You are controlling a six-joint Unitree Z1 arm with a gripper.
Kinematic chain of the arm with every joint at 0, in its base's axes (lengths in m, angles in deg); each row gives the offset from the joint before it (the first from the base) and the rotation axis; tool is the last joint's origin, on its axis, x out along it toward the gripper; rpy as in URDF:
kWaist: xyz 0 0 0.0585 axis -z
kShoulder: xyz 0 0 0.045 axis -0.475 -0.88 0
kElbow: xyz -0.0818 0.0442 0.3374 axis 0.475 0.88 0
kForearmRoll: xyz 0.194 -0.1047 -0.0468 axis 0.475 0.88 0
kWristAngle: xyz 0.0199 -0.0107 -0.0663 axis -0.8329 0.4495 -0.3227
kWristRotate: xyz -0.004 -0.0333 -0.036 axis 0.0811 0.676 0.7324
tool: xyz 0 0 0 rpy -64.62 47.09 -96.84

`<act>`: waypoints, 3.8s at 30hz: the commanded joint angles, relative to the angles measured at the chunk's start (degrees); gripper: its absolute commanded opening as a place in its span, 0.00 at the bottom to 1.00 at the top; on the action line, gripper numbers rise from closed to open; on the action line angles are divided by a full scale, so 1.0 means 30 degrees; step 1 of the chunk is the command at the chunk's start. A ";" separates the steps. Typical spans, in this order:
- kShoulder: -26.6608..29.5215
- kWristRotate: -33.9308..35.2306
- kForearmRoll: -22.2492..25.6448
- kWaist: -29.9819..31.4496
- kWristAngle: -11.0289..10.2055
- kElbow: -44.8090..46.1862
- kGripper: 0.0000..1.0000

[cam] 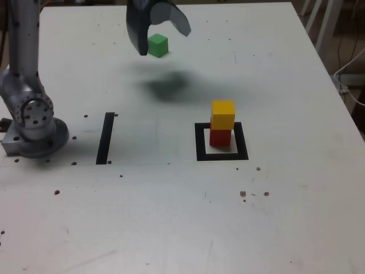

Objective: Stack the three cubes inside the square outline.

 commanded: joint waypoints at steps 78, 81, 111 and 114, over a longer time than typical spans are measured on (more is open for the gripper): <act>-0.6508 -0.3669 0.2390 -0.3416 -0.0212 -0.7182 0.29; -0.5743 -0.3671 0.2600 -0.2202 -0.0070 -0.6930 0.29; -0.2255 -0.0635 0.4555 0.8601 0.1959 -0.6886 0.28; -0.2359 -0.0269 0.4573 0.9231 0.1938 -0.6990 0.28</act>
